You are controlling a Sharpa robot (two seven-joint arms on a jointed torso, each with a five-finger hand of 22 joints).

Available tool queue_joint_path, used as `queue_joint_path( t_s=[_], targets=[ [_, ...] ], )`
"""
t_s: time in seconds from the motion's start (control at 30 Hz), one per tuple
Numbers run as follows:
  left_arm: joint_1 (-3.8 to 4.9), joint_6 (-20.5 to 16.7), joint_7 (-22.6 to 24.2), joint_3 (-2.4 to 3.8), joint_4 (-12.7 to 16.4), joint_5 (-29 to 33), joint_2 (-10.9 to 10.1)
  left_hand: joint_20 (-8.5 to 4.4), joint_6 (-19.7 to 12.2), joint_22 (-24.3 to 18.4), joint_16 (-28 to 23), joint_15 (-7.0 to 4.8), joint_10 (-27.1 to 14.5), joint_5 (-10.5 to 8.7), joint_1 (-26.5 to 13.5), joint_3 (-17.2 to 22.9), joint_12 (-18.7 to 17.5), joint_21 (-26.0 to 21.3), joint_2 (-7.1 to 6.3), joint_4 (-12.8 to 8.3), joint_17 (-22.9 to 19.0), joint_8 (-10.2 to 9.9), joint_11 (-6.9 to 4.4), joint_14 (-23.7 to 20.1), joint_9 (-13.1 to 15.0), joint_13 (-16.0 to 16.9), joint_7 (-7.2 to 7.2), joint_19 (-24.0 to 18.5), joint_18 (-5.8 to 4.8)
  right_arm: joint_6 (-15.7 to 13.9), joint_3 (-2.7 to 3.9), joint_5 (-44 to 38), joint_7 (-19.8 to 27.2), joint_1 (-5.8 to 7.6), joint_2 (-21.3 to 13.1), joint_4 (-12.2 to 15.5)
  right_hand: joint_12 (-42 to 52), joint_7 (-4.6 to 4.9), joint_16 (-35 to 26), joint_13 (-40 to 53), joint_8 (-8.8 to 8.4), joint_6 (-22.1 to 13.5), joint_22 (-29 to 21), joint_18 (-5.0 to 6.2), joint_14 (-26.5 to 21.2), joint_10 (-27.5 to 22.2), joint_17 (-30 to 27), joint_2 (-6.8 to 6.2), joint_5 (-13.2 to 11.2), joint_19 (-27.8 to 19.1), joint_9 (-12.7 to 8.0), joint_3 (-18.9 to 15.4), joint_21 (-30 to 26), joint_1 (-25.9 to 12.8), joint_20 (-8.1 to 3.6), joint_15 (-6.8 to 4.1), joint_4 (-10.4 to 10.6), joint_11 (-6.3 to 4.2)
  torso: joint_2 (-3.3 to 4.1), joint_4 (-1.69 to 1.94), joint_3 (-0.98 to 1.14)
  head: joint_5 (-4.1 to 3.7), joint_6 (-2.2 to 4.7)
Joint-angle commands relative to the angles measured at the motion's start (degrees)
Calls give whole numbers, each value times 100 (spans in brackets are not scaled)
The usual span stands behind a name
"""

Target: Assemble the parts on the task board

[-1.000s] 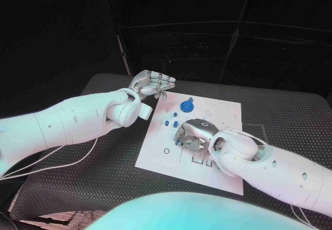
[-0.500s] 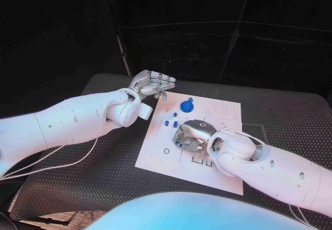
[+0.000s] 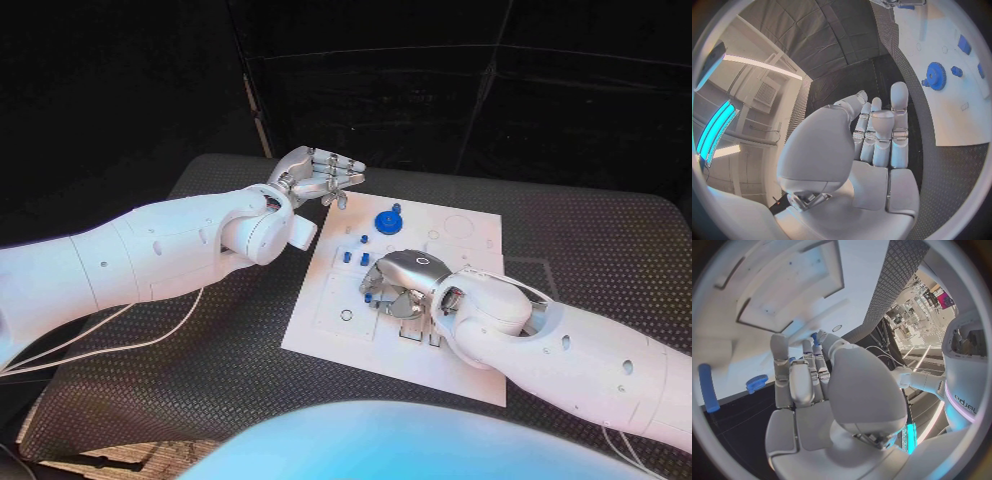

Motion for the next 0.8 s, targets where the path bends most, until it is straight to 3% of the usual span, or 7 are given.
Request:
queue_joint_path(
  t_s=[0.03, 0.43, 0.7, 0.77, 0.8],
  targets=[
    [13, 75, 7, 8, -2, 19, 9, -4, -12, -9, -36, 7, -44, -15, 41, 12, 17, -23, 24, -32, -9, -7, -4, -50, -1, -6, 21, -50, 110, -333, -7, -64, -67, -4, -21, -2, 59, -15, 10, 20, -33, -110, 0, -36, 149, -40, 26, 21, 36, -10, -3, -28, -6, -55, 11, 29, -25, -9, -4, 1, 1, -7, 1],
    [12, 96, -3, 8, -21, 19, 5, -3, -15, -7, -32, 8, -52, -15, 39, 11, 17, -22, 24, -32, -2, -7, -2, -49, -1, -7, 23, -50, 109, -862, -7, 61, 182, -10, -235, 228, 147, -24, -4, 25, -21, -267, -114, -19, 129, -287, -18, -56, 25, -49, 8, -202, -77, -140, 21, 38, -87, 0, 1, -5, 2, -34, 1],
    [10, 96, -1, 8, -29, 19, -19, -3, -15, -7, -32, 8, -52, -15, 39, 11, 17, -22, 24, -32, -2, -7, -2, -49, -1, -7, 23, -50, 109, -1099, 0, 233, 230, -11, -702, 701, 217, -32, -22, 37, -7, -265, -113, -19, 120, -296, -54, -55, 53, -37, 15, -254, -80, -129, 18, 33, -124, -9, -5, -9, 3, -76, 1],
    [10, 98, 0, 8, -29, 19, -30, -3, -15, -7, -32, 8, -52, -15, 39, 11, 17, -22, 24, -32, -2, -7, -2, -49, -1, -7, 23, -50, 109, -1065, 26, 390, 169, -5, -907, 865, 243, -33, -30, 40, -4, -258, -112, -19, 116, -289, -68, -52, 61, -31, 17, -271, -80, -135, 16, 31, -127, -12, -7, -8, -3, -90, 1],
    [10, 98, 1, 7, -28, 19, -37, -3, -15, -7, -32, 8, -52, -15, 39, 11, 17, -22, 24, -32, -2, -7, -2, -49, -1, -7, 23, -50, 109, -1009, 80, 482, 119, -1, -999, 921, 253, -32, -33, 42, -3, -256, -111, -20, 115, -286, -73, -53, 62, -29, 18, -279, -80, -140, 16, 30, -126, -13, -11, -12, -5, -99, 1]
  ],
)
